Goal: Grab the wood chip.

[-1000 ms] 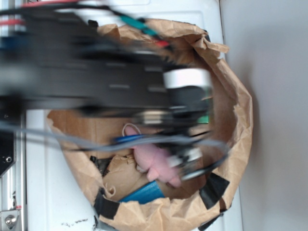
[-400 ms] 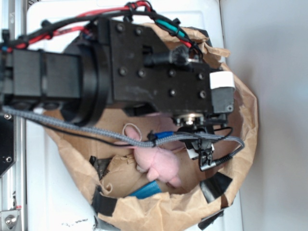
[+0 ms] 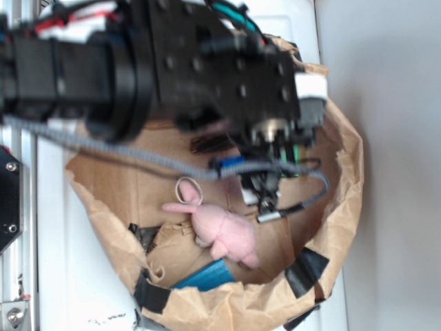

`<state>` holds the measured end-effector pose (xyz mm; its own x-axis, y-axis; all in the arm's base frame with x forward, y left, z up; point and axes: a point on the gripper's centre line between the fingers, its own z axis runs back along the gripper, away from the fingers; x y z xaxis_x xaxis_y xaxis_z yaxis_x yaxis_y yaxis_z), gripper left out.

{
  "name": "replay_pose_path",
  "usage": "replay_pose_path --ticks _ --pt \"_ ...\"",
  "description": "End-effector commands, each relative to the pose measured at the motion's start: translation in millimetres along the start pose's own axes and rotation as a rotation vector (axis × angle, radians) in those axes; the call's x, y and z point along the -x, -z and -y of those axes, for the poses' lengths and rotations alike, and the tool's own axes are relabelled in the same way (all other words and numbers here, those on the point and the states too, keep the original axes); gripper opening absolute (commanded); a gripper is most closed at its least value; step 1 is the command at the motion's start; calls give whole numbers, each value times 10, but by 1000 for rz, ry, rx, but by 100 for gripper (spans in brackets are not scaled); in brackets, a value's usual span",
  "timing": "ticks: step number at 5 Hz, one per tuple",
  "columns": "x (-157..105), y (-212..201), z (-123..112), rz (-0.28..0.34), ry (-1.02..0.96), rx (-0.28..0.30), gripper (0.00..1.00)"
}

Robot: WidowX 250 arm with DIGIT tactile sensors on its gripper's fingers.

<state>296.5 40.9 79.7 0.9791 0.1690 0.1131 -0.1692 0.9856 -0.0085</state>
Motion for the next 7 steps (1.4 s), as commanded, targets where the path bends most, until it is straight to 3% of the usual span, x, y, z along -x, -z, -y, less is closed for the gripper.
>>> replay_pose_path --ticks 1,2,4,6,7 --pt "-50 -16 -155 57 14 66 100" --pt "87 180 -85 82 46 96 100" --pt "202 475 183 93 54 47 100" --pt "32 695 289 106 -8 20 0" --pt "18 642 284 106 -7 43 0"
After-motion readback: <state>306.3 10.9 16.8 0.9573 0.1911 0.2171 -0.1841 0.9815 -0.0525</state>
